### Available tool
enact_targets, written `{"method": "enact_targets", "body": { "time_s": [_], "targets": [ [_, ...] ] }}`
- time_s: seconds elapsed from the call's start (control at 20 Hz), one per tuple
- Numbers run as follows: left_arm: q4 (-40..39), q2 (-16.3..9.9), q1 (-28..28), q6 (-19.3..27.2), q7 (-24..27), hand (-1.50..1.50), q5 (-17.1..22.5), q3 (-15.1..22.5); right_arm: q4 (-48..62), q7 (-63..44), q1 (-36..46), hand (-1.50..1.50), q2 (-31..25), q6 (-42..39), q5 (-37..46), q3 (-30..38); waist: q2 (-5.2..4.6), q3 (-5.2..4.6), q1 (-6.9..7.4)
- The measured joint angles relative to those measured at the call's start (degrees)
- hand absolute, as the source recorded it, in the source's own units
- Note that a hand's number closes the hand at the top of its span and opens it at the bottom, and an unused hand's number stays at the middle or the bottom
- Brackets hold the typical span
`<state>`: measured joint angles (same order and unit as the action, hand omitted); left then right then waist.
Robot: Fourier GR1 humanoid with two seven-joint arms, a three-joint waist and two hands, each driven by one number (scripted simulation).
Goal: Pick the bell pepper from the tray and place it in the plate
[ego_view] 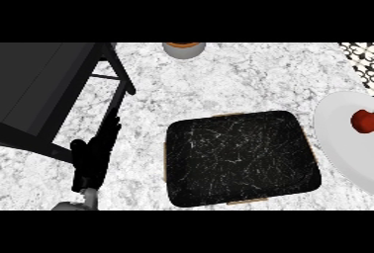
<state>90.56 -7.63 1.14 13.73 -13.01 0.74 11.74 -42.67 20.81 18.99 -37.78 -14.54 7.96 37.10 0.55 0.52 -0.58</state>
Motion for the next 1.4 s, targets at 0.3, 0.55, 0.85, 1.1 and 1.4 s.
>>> {"method": "enact_targets", "body": {
  "time_s": [0.3,0.55,0.85,1.1,1.4],
  "targets": [
    [-0.25,0.19,0.50,-0.49,-0.23,0.00,0.62,0.01,4.61,6.29,-1.50,-1.50,-1.75,-5.49,-2.95,1.79,-0.10,0.00,0.51],
    [-0.30,0.22,0.67,-0.57,-0.49,0.00,0.56,0.07,6.85,11.11,-2.76,-1.50,-1.80,-6.68,-2.96,1.36,-0.14,-0.05,0.65],
    [-0.92,0.22,0.80,-0.74,1.11,0.00,0.06,0.21,8.71,13.01,-2.41,-1.50,-1.23,-3.80,-1.73,0.28,-0.12,-0.07,0.77],
    [-1.41,0.61,1.29,-0.06,0.35,0.00,-0.37,0.11,11.26,13.44,-1.77,-1.50,-1.51,-0.07,0.09,-0.74,-0.13,0.00,0.93],
    [-1.04,0.43,1.24,-0.84,-0.15,0.00,0.21,0.02,14.57,15.67,-1.95,-1.50,-2.05,2.57,0.62,-0.75,-0.26,-0.09,0.93]
  ]
}}
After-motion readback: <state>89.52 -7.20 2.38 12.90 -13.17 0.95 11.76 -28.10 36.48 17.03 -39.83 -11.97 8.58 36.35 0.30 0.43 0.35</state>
